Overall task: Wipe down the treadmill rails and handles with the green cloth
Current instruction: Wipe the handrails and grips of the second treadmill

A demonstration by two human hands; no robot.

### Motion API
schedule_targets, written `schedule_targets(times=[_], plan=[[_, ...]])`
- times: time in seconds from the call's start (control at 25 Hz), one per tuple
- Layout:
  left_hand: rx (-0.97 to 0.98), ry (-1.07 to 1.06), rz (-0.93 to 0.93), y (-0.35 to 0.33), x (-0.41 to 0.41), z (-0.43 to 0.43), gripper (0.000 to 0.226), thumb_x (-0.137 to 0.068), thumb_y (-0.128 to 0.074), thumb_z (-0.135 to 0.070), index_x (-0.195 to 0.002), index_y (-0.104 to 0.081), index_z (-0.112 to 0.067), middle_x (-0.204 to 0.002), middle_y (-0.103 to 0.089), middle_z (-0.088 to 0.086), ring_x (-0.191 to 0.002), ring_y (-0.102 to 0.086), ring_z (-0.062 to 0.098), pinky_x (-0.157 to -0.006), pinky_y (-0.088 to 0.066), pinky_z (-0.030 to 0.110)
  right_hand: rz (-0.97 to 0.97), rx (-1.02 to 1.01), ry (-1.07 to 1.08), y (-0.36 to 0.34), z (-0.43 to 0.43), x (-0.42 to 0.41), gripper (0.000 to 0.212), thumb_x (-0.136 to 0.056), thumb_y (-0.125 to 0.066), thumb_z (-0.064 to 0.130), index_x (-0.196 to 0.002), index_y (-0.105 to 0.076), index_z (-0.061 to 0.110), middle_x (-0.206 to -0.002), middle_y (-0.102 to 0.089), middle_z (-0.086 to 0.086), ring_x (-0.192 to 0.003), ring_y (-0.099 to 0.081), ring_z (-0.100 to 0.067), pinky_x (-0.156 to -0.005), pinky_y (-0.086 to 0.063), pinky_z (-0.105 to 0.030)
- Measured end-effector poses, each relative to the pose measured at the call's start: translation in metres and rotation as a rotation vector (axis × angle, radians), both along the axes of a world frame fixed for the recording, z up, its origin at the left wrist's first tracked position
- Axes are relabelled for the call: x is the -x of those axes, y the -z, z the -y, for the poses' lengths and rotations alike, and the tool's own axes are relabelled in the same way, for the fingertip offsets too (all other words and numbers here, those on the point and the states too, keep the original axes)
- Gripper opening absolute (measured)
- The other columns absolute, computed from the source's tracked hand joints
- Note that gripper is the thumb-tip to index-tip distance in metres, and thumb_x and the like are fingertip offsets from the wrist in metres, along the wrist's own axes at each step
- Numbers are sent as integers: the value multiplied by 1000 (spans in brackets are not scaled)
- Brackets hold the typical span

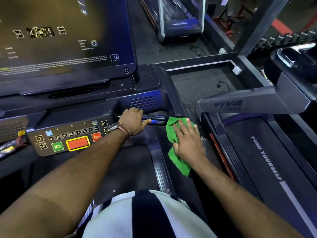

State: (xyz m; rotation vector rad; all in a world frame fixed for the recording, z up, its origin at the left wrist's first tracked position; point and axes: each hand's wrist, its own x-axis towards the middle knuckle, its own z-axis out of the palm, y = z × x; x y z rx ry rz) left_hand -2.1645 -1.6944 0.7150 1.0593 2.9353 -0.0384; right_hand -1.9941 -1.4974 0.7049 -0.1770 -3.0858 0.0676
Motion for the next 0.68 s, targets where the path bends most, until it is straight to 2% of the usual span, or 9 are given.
schedule_targets(times=[0.16,0.28,0.4,0.44,0.52,0.6,0.68], plan=[[-17,-26,14,0,-1,-2,53,-91,-42,-59,-96,-57,-8,-100,-62,14,-95,-57,33,-76,-41,39,21,-3,-23,-4,-4,64,68,-85,-61,36,-146,-41,16,-157,-30,-6,-147,-17,-36,-118,-17,-55],[-19,-53,15,0,-4,-3,54,-90,-41,-60,-95,-58,-9,-100,-62,13,-95,-57,33,-76,-41,40,-39,111,-63,-2,1,100,49,-85,-59,25,-132,-56,12,-145,-46,-11,-141,-30,-40,-115,-24,-54],[-39,-88,52,-4,-8,-2,50,-91,-47,-53,-106,-60,-7,-107,-61,15,-103,-55,33,-86,-40,41,-161,534,-179,1,20,100,41,-80,-52,14,-117,-65,4,-122,-63,-16,-118,-57,-35,-106,-39,-37],[-57,-83,76,-8,-11,-1,51,-90,-49,-49,-113,-59,-5,-112,-61,16,-107,-54,34,-91,-39,41,-208,701,-128,-3,25,101,41,-80,-49,13,-117,-67,4,-118,-66,-14,-111,-61,-32,-101,-41,-32],[-195,-59,151,-18,-20,9,54,-89,-45,-43,-121,-59,-2,-119,-60,18,-112,-53,34,-98,-39,39,-305,1045,114,-17,33,106,40,-81,-46,11,-115,-69,8,-112,-70,-8,-101,-65,-22,-95,-46,-30],[-399,-55,195,-27,-37,33,50,-90,-39,-38,-113,-64,-1,-116,-62,17,-109,-56,31,-96,-41,37,-306,1423,273,-33,52,104,37,-86,-44,2,-112,-70,10,-106,-71,-4,-91,-65,-13,-89,-50,-30],[-516,-86,175,-36,-55,65,36,-94,-46,-31,-106,-65,-3,-110,-64,13,-103,-57,28,-93,-42,34,-258,1583,223,-46,79,96,38,-88,-43,-5,-110,-70,11,-104,-71,-5,-88,-64,-12,-85,-50,-30]])
